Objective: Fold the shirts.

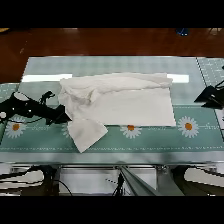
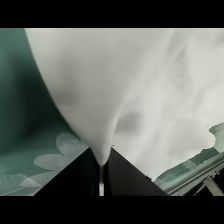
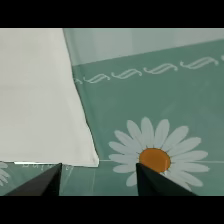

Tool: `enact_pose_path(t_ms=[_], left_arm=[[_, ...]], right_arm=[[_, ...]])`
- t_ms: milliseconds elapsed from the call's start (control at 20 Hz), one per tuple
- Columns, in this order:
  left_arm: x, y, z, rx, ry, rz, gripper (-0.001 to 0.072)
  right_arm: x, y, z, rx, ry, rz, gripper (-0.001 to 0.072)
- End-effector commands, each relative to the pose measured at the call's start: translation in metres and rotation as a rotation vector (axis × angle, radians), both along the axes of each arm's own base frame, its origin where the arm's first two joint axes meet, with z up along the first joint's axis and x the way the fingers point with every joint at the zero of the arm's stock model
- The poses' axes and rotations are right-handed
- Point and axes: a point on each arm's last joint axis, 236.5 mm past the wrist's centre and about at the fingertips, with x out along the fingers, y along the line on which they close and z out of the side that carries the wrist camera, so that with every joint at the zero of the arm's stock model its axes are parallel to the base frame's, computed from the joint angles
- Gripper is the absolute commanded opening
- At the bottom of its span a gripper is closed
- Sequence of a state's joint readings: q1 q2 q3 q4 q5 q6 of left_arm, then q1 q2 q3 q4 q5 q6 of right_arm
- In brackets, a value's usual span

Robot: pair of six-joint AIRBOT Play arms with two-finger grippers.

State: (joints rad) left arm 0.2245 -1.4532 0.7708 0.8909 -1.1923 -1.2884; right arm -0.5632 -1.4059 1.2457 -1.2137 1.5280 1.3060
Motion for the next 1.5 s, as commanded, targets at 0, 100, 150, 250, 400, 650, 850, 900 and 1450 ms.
enact_pose_path(t_ms=[0, 100, 150, 250, 400, 650, 850, 900, 1450], left_arm=[[0.004, 0.002, 0.009, 0.003, -0.044, -0.013, 0.0028], [0.005, 0.002, 0.012, 0.005, -0.055, -0.015, 0.0028], [0.005, 0.002, 0.013, 0.005, -0.061, -0.021, 0.0028], [0.004, 0.002, 0.015, 0.001, -0.066, -0.031, 0.0028], [0.004, 0.002, 0.016, 0.001, -0.073, -0.038, 0.0029], [0.009, 0.0, 0.02, -0.006, -0.104, -0.051, 0.0028], [0.043, -0.006, 0.057, -0.058, -0.239, -0.068, 0.0027], [0.059, -0.007, 0.083, -0.067, -0.321, -0.092, 0.0027], [-0.036, -0.032, 0.656, 0.267, -1.848, -0.067, 0.0027]], right_arm=[[-0.024, 0.008, -0.026, 0.107, 0.005, -0.117, 0.0599], [-0.036, 0.033, -0.047, 0.195, 0.024, -0.127, 0.0598], [-0.041, 0.042, -0.058, 0.22, 0.033, -0.143, 0.0598], [-0.048, 0.055, -0.077, 0.245, 0.051, -0.176, 0.0598], [-0.052, 0.082, -0.096, 0.262, 0.05, -0.151, 0.0594], [-0.03, 0.118, -0.112, 0.204, 0.024, -0.152, 0.0391], [-0.005, 0.156, -0.081, 0.304, -0.065, -0.063, 0.0036], [0.007, 0.16, -0.057, 0.332, -0.124, -0.022, 0.0035], [-0.03, 0.131, 0.52, -0.205, -1.624, -0.056, 0.0034]])
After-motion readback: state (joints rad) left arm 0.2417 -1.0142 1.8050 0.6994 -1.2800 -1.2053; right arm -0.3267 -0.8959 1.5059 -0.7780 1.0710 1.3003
